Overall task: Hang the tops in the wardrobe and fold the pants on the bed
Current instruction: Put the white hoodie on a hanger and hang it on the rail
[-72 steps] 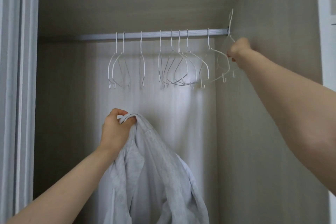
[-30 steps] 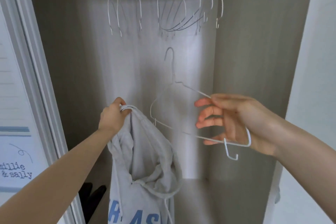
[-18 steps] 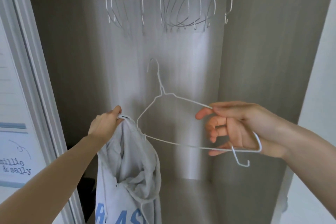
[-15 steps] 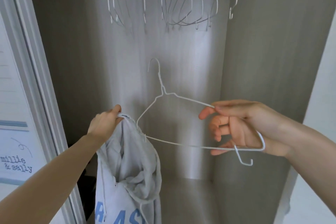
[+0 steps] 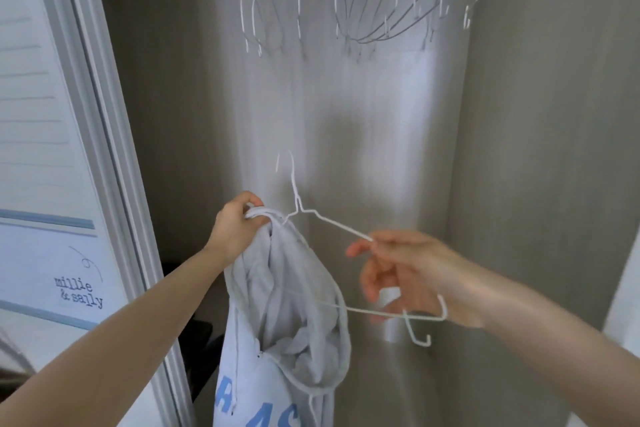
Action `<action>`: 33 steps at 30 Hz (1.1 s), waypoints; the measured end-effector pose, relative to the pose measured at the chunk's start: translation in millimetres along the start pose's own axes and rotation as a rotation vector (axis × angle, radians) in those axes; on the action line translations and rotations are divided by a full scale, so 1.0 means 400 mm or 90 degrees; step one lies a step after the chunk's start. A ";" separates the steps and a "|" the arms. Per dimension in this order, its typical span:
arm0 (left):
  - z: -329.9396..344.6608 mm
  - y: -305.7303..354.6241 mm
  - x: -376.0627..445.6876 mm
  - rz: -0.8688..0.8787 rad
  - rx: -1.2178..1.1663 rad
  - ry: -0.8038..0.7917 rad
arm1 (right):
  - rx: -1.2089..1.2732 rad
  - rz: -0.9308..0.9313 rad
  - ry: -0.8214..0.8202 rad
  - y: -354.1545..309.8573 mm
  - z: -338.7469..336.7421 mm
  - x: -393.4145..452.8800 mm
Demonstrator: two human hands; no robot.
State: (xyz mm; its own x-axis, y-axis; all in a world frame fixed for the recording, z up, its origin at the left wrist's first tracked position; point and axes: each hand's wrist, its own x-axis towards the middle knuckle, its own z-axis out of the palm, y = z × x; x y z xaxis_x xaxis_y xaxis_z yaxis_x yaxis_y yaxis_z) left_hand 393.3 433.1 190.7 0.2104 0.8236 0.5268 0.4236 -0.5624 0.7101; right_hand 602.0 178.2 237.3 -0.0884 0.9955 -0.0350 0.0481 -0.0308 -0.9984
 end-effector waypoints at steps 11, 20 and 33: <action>0.034 0.158 -0.116 0.163 -0.058 -0.053 | -0.731 0.166 0.054 0.095 -0.031 0.122; 0.055 0.199 -0.175 0.338 0.080 -0.037 | -0.761 -0.163 0.358 0.118 0.007 0.157; -0.018 0.147 -0.130 0.221 0.099 0.074 | -0.672 -0.283 0.303 0.044 -0.012 0.054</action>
State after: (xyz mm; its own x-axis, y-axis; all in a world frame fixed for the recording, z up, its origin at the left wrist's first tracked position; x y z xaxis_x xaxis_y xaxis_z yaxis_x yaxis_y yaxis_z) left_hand 400.9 356.8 208.4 0.2669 0.5668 0.7794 0.4752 -0.7810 0.4053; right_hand 605.6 199.4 219.0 0.0571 0.8418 0.5368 0.9033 0.1854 -0.3869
